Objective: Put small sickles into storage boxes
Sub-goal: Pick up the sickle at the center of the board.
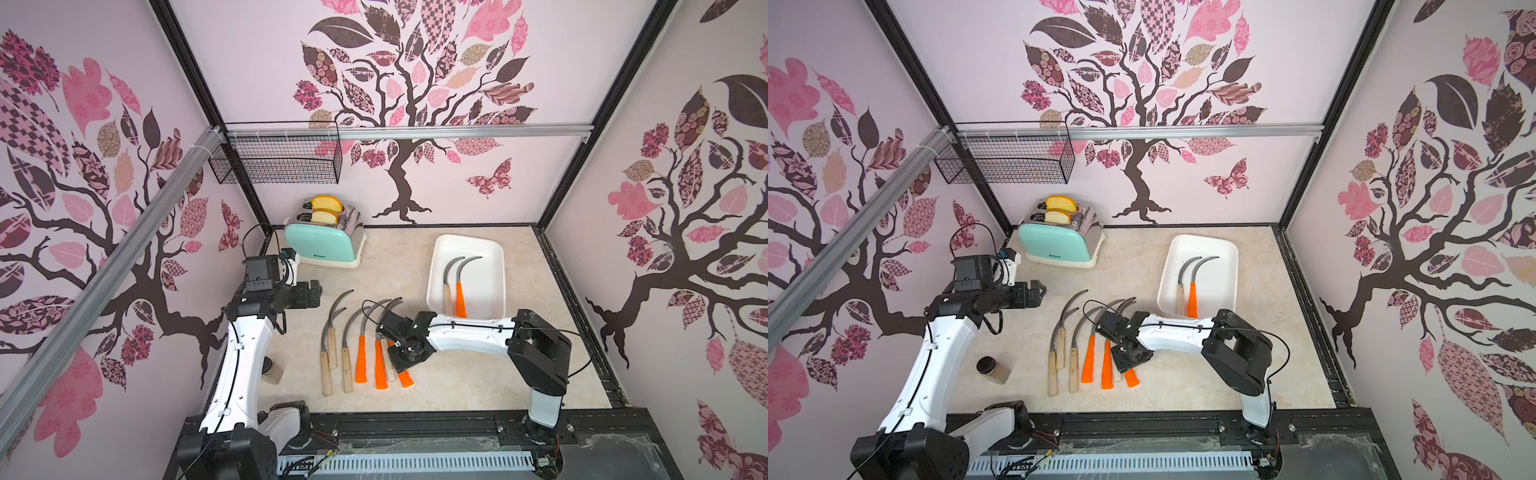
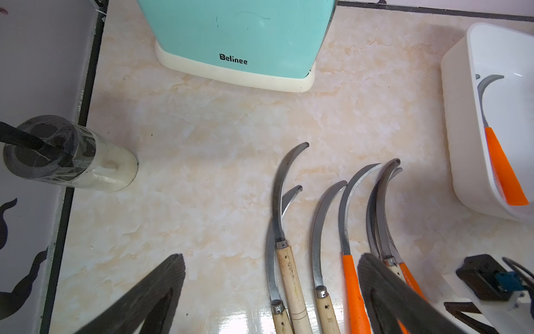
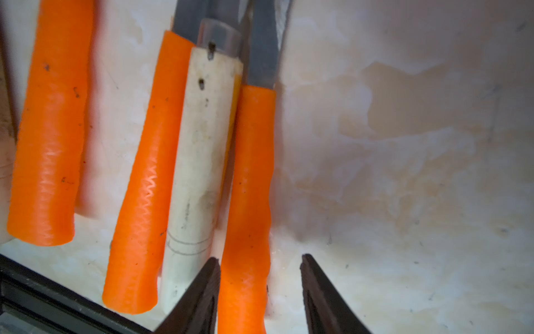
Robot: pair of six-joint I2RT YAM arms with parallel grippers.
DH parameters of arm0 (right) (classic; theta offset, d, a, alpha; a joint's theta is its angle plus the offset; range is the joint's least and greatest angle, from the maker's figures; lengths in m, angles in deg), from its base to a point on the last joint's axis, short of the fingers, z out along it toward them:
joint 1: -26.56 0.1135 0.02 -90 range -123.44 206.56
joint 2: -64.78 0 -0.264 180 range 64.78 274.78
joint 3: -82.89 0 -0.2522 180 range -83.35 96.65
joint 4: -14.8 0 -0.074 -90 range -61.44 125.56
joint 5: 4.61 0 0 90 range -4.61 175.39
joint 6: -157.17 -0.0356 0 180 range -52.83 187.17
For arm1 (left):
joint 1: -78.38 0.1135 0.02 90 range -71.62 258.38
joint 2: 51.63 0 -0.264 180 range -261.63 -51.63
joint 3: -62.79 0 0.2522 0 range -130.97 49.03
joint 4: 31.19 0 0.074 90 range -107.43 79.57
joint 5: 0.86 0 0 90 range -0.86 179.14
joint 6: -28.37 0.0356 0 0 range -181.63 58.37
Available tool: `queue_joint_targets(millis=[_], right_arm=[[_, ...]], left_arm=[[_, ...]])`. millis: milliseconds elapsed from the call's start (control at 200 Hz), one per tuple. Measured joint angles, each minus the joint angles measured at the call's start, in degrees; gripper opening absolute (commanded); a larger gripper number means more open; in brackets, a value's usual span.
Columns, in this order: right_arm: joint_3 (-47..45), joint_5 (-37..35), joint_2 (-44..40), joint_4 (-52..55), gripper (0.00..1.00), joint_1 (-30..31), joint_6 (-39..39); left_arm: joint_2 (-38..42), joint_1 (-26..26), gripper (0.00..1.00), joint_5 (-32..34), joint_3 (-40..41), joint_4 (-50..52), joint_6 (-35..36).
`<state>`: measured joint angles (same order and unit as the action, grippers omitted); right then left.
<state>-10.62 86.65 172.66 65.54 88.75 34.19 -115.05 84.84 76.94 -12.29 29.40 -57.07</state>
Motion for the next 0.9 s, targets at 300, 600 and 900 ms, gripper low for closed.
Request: queue_joint_targets(millis=[300,600,900], right_arm=[[0.5,0.0,0.2,0.2,0.49,0.0,0.0],[1.3,0.0,1.4,0.8,0.49,0.3,0.4],[3.7,-0.2,2.6,1.7,0.49,0.5,1.0]], left_arm=[[0.0,0.0,0.98,0.0,0.0,0.0,0.1],[0.0,0.0,0.98,0.0,0.3,0.0,0.2],[0.0,0.0,0.98,0.0,0.4,0.0,0.2]])
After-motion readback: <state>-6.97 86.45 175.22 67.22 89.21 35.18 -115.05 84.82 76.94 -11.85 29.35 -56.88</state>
